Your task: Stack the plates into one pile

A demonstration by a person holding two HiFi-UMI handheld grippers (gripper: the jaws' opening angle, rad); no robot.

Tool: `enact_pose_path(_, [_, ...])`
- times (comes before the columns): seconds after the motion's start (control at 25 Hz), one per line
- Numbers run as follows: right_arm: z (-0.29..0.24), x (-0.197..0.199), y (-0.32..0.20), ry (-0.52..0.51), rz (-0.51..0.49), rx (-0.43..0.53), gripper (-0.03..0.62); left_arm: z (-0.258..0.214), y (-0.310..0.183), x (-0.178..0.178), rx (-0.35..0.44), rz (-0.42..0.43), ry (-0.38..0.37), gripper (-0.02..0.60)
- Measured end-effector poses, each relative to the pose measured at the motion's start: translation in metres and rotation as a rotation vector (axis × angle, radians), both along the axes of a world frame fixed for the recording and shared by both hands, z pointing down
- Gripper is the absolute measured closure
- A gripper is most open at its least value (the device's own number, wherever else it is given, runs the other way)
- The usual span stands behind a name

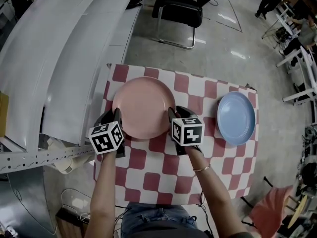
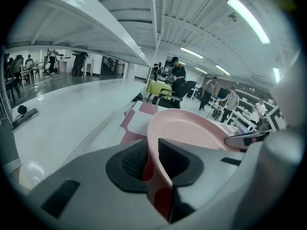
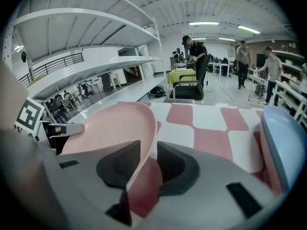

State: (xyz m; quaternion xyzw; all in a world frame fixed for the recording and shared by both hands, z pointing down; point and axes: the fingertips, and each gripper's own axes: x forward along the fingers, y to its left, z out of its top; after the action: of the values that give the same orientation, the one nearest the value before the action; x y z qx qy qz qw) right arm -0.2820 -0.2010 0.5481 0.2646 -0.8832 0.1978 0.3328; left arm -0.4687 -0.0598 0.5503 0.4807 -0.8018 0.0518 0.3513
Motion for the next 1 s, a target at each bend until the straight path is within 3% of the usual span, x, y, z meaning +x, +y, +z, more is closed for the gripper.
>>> enact_pose_path(0.52, [-0.001,0.002,0.000,-0.005,0.031,-0.003,0.505,-0.005,-0.001,0.001,-0.022,-0.006,-0.022,0.534])
enact_pose_path(1.0, [-0.035,0.039,-0.010,-0.042,0.118,0.035,0.505,-0.037,-0.023,0.030,0.018,0.067,-0.054,0.534])
